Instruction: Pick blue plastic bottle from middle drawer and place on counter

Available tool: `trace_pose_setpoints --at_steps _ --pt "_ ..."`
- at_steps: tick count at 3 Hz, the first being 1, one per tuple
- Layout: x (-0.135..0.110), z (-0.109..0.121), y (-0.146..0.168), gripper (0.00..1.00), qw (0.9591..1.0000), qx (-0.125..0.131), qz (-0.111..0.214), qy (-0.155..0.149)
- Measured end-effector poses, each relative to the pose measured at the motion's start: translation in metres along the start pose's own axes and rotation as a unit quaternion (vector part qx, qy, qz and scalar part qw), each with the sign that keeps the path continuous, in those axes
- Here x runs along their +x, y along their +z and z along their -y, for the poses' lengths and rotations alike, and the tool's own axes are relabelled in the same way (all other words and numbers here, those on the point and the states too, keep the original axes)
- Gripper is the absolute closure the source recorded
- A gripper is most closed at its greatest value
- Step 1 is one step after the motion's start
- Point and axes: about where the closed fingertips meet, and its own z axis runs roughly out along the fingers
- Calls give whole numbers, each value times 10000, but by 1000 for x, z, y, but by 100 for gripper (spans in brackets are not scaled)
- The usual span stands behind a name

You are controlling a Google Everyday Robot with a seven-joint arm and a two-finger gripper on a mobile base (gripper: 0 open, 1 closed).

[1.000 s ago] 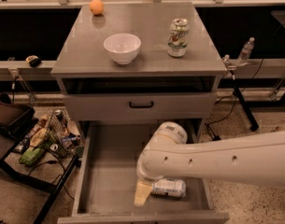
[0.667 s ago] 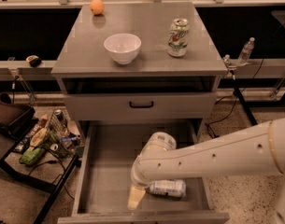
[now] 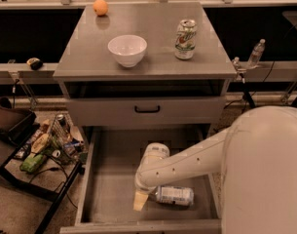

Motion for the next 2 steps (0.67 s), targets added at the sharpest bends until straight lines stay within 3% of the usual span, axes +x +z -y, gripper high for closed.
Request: trace_pose_setpoints --at_steps 1,2 --pt "22 32 17 0 9995 152 -273 59" --pt "36 27 20 0 9995 114 -288 112"
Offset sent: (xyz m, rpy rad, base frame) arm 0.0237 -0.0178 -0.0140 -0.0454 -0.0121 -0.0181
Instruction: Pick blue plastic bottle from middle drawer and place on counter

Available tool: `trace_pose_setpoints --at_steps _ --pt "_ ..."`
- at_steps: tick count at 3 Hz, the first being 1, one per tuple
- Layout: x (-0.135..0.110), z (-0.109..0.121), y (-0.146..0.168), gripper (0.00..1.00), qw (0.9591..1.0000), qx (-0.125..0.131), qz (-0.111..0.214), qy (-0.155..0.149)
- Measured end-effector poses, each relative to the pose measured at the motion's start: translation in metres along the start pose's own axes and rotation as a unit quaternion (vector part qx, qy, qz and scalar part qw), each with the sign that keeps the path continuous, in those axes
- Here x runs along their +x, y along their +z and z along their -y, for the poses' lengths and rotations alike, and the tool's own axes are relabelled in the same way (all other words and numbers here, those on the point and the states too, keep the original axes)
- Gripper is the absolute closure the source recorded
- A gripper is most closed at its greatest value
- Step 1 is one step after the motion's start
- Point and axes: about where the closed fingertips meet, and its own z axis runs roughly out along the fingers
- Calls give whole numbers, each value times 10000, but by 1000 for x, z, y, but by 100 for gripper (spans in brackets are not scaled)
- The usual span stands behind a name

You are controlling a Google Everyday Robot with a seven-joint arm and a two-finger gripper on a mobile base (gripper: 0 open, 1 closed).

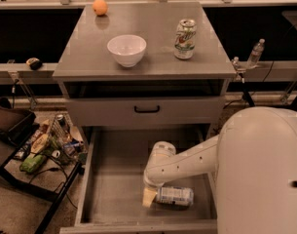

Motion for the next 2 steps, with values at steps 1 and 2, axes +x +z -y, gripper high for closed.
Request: trace_pose_setpoints --at_steps 1,2 --pt "39 -8 2 0 9988 5 -463 148" --pt "62 -10 2 0 9967 24 -781 221"
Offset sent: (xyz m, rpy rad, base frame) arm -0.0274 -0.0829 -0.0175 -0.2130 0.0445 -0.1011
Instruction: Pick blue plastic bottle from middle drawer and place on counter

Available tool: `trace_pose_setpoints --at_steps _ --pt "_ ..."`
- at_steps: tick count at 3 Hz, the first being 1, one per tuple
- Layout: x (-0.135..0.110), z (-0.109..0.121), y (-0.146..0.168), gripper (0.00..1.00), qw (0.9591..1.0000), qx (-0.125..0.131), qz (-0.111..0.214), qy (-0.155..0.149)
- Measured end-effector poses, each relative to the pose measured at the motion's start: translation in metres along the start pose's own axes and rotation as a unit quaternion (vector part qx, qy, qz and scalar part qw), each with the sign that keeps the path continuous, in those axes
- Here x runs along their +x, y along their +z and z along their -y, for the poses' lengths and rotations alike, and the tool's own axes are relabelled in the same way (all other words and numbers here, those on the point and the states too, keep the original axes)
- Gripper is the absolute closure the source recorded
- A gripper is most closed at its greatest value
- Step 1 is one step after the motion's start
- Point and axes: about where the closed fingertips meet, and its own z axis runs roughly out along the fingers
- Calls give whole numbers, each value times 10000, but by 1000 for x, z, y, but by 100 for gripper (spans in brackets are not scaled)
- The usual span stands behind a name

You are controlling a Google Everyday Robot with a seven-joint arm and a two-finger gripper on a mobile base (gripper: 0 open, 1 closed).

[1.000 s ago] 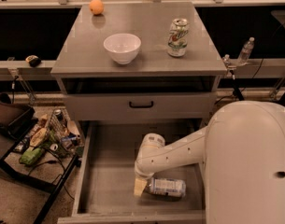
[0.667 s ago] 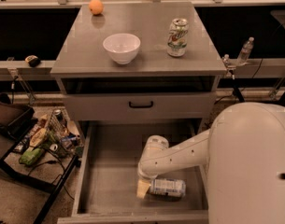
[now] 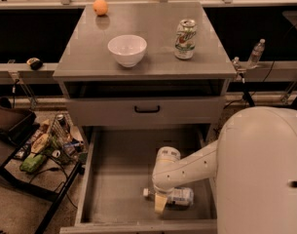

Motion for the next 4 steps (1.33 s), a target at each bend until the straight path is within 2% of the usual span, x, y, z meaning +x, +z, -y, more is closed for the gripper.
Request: trace_pose_setpoints --at_steps 1,2,3,4 --pt "14 5 5 19 9993 5 -368 -87" --pt "19 8 5 50 9978 41 -614 -247" --pt "18 8 0 73 9970 115 -691 -328" --pt "10 6 -23 94 9972 318 -560 -375"
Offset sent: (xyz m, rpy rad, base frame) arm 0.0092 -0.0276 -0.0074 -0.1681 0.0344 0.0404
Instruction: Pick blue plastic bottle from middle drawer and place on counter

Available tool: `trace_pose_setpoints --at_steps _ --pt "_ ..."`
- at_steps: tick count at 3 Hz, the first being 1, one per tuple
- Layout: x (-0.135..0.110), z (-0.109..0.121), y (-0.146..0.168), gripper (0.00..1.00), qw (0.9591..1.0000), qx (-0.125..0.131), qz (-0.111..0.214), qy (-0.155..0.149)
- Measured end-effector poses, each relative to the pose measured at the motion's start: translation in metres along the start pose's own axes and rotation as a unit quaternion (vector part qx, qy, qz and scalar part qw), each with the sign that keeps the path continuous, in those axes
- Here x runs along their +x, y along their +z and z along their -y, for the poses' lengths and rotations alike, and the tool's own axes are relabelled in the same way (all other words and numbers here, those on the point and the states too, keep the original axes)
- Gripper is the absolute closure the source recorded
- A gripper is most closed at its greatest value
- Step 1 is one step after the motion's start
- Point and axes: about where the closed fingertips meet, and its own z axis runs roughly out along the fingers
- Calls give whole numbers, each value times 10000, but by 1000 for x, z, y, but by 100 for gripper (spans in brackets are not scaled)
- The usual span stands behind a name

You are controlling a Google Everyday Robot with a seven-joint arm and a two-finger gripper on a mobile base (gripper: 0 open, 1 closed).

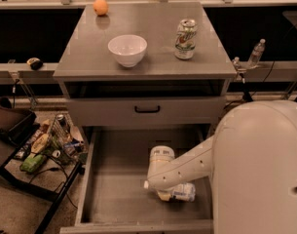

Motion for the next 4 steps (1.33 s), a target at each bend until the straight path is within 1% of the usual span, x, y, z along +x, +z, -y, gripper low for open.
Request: trace_pose_setpoints --at_steps 1,2,3,4 --pt "0 -3 -53 100 9981 295 543 -19" --pt "31 10 -122 100 9894 664 1255 316" --pt "40 37 -196 100 9709 1210 2010 492" --pt "25 56 -261 100 9540 1627 2495 351"
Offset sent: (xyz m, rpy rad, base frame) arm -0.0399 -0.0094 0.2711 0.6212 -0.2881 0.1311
